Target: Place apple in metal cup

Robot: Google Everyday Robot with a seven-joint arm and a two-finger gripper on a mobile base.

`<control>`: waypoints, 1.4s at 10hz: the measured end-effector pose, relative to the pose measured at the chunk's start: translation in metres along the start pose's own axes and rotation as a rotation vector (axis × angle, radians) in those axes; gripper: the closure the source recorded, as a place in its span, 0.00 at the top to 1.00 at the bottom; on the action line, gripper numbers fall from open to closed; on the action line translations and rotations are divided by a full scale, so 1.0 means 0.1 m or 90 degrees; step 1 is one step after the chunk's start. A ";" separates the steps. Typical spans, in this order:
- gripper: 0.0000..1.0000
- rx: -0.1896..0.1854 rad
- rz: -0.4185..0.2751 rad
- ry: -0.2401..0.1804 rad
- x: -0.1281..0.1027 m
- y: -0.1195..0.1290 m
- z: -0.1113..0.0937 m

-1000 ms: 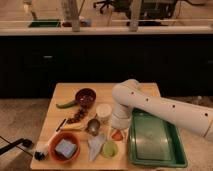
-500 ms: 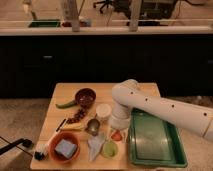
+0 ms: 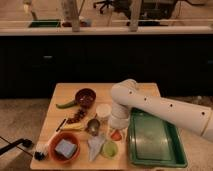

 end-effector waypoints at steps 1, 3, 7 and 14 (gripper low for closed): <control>0.00 -0.003 -0.007 0.001 0.03 -0.06 -0.01; 0.00 -0.005 -0.023 0.002 0.07 -0.16 -0.03; 0.00 -0.015 -0.066 0.007 0.13 -0.45 -0.10; 0.00 -0.043 -0.142 -0.007 0.27 -0.94 -0.16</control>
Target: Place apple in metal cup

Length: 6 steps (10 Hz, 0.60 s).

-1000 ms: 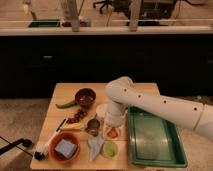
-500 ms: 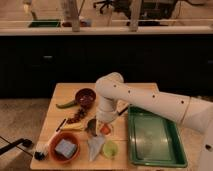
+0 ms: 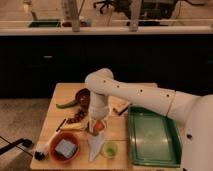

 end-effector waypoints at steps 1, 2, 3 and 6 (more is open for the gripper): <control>0.00 -0.003 -0.008 -0.004 0.03 -0.04 0.00; 0.00 -0.005 -0.015 -0.008 0.06 -0.08 0.01; 0.00 -0.007 -0.019 -0.010 0.09 -0.10 0.01; 0.00 -0.011 -0.026 -0.016 0.14 -0.11 0.01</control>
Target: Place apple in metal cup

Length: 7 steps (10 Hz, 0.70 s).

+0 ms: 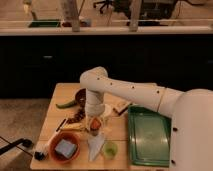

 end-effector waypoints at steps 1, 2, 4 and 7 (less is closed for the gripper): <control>0.00 -0.001 -0.002 -0.002 0.01 0.00 0.00; 0.00 -0.002 -0.003 -0.003 0.02 0.00 0.01; 0.01 -0.001 -0.005 -0.007 0.04 -0.01 0.01; 0.27 0.003 -0.005 -0.014 0.06 -0.01 0.02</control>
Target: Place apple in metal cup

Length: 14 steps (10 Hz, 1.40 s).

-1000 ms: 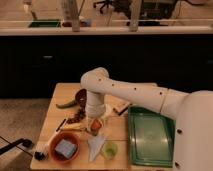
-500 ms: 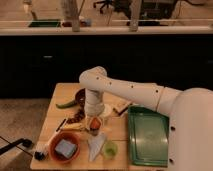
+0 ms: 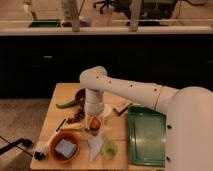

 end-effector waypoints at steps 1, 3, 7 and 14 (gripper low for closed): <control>0.38 0.000 0.000 -0.001 0.00 0.00 0.00; 0.58 0.001 0.000 -0.003 0.00 0.00 0.00; 0.80 0.001 -0.003 -0.005 0.01 0.00 0.01; 0.80 0.005 -0.009 -0.006 0.00 0.03 0.03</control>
